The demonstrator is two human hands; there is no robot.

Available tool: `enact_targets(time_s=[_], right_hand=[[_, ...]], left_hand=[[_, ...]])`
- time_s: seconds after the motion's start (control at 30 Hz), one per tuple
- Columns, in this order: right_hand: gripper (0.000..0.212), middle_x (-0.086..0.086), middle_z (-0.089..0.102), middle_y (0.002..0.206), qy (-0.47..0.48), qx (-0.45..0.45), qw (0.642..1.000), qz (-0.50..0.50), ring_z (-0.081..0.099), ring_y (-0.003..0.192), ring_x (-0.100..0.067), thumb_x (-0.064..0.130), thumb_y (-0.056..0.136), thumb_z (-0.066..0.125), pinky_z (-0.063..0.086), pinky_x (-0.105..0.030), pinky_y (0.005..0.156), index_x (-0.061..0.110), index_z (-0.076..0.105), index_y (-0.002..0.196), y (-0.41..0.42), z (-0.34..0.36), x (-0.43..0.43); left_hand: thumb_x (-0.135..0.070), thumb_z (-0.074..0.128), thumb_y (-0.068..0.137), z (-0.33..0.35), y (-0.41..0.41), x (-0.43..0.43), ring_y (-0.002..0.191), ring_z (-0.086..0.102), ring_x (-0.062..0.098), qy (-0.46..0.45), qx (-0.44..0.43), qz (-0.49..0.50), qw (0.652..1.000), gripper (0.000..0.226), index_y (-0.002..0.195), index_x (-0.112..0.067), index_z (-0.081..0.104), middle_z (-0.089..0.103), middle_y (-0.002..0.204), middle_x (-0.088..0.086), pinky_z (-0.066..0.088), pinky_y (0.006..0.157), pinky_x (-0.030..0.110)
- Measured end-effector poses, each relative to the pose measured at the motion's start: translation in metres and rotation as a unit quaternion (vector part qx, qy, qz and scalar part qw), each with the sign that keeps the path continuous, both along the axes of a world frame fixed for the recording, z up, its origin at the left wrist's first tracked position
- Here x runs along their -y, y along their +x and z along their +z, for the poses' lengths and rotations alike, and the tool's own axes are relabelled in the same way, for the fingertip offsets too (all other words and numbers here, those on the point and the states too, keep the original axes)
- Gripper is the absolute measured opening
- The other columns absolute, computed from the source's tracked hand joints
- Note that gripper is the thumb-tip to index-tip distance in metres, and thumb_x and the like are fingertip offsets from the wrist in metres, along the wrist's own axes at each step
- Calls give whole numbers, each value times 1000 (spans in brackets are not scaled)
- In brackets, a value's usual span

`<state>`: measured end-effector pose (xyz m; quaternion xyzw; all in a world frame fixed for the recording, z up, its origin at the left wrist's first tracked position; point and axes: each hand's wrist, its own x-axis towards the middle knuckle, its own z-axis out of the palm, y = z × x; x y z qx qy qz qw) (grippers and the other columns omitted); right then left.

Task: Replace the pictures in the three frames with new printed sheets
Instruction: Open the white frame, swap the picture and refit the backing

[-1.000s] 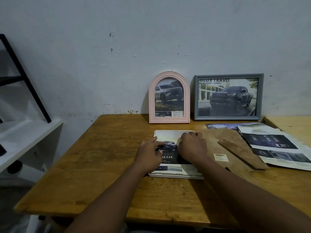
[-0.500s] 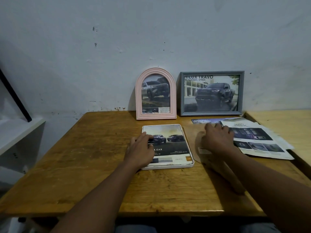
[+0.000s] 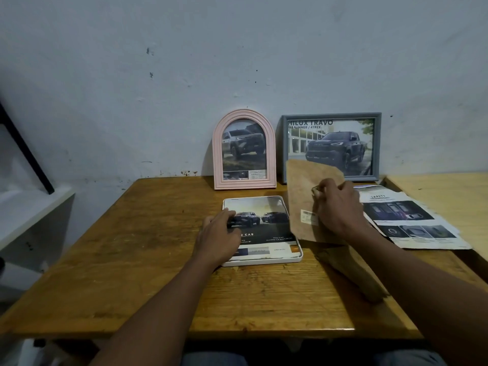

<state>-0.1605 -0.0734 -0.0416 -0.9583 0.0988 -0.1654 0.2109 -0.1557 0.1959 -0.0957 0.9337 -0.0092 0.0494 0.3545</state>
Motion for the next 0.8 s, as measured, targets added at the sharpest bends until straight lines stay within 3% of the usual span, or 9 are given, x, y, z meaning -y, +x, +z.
enact_targets(time_s=[0.13,0.27,0.37,0.67,0.8], right_hand=[[35,-20,37,134,-33,-46,996,63,42,121,-41,42,103,36,43,-57,98,21,46,128,8,5,-43],[36,-20,38,136,-102,-141,979,103,40,126,-44,41,100,44,42,-62,100,20,49,129,19,1,-82],[45,-18,39,136,-131,-183,969,104,40,127,-42,39,96,54,43,-61,99,19,47,136,21,0,-105],[47,-15,40,142,-153,-175,967,100,35,132,-39,46,97,51,40,-60,98,26,46,139,17,-7,-131],[46,-10,45,140,-79,-133,979,130,37,133,-35,56,95,48,36,-56,103,28,55,132,16,-6,-108]], left_hand=[[-30,47,101,-1,0,-1,107,59,20,-59,-1,17,998,51,150,-40,37,43,141,3,58,88,45],[-31,41,102,-2,-4,-2,130,48,21,-65,25,15,997,53,153,-39,30,45,152,-1,46,105,48],[-32,38,104,-3,-3,0,139,42,24,-63,28,15,998,53,155,-37,25,40,158,-2,42,109,46],[-40,29,100,-8,0,-2,133,44,22,-38,40,-1,998,55,155,-38,25,45,153,0,41,106,44],[-38,29,103,-7,2,-2,131,44,19,-44,39,12,998,48,150,-34,37,48,149,-1,42,108,46]])
